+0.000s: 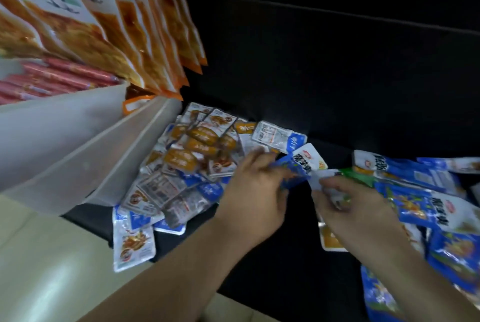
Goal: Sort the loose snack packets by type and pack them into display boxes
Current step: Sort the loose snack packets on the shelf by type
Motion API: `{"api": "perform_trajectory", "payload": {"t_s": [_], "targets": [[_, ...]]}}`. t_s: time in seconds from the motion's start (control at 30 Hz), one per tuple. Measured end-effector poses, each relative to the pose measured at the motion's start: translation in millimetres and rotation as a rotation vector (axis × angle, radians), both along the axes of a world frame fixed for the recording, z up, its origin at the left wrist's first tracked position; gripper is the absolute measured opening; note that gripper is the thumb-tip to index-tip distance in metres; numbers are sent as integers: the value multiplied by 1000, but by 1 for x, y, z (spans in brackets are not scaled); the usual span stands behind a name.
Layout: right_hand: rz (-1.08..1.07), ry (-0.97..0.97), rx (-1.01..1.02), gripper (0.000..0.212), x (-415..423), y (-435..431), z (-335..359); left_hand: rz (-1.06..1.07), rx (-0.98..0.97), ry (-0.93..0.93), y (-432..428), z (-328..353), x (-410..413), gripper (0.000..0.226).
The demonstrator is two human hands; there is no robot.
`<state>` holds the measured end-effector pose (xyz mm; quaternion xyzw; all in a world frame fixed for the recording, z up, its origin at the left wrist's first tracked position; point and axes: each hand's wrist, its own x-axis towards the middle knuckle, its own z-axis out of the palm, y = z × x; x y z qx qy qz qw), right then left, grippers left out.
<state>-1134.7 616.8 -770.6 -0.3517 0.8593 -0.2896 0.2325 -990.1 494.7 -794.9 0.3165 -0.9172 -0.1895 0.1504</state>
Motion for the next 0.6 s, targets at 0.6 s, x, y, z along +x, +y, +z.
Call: {"api": "perform_trajectory", "payload": {"t_s": [0.6], "targets": [[212, 28, 11, 71, -76, 82, -41, 15, 110, -339, 37, -32, -69, 72]]}}
